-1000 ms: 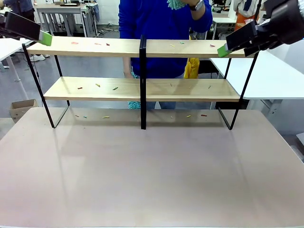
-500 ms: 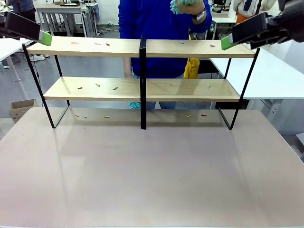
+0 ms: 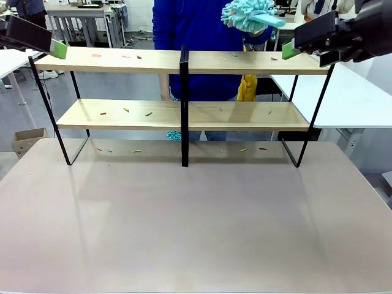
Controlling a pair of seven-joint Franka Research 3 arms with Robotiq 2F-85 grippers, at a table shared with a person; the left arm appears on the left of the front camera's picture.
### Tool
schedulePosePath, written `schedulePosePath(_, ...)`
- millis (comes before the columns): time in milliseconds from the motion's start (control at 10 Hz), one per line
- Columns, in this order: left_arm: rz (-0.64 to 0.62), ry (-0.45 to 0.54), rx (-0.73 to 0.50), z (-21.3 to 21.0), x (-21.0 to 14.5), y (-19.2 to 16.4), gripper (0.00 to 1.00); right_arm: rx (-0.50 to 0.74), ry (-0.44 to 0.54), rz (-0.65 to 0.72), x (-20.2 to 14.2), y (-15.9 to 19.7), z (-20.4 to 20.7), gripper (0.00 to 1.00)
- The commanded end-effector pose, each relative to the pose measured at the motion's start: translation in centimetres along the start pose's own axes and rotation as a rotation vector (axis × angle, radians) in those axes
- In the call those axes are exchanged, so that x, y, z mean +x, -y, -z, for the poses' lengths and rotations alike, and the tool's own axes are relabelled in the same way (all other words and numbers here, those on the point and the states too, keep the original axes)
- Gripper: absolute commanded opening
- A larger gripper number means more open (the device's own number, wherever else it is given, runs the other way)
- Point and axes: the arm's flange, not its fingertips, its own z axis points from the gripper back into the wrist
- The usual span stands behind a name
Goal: Clean the shelves.
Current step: Pick up the Duster when the human hands it over.
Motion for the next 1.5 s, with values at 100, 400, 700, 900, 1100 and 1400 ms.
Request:
schedulePosePath(100,-0.001,0.004,0.000,-0.2,0.0,0.0,1.00,-0.016,-0.013,0.034,0.8,-0.1,1.3,1.00)
schedulePosePath(400,-0.001,0.004,0.000,-0.2,0.0,0.0,1.00,-0.032,-0.007,0.025,1.0,0.0,1.5,1.00)
schedulePosePath(700,-0.001,0.004,0.000,-0.2,0.0,0.0,1.00,-0.019,-0.022,0.014,0.5,0.4,1.4,1.00)
schedulePosePath(900,-0.001,0.004,0.000,-0.2,0.0,0.0,1.00,-0.019,-0.022,0.014,0.5,0.4,1.4,1.00)
schedulePosePath(1100,-0.001,0.004,0.000,-0.2,0.0,0.0,1.00,-0.019,-0.022,0.014,0.5,0.4,1.4,1.00)
schedulePosePath(1400,-0.001,0.004,0.000,-0.2,0.0,0.0,1.00,0.227,-0.187,0.304,8.0,6.2,1.9,1.00)
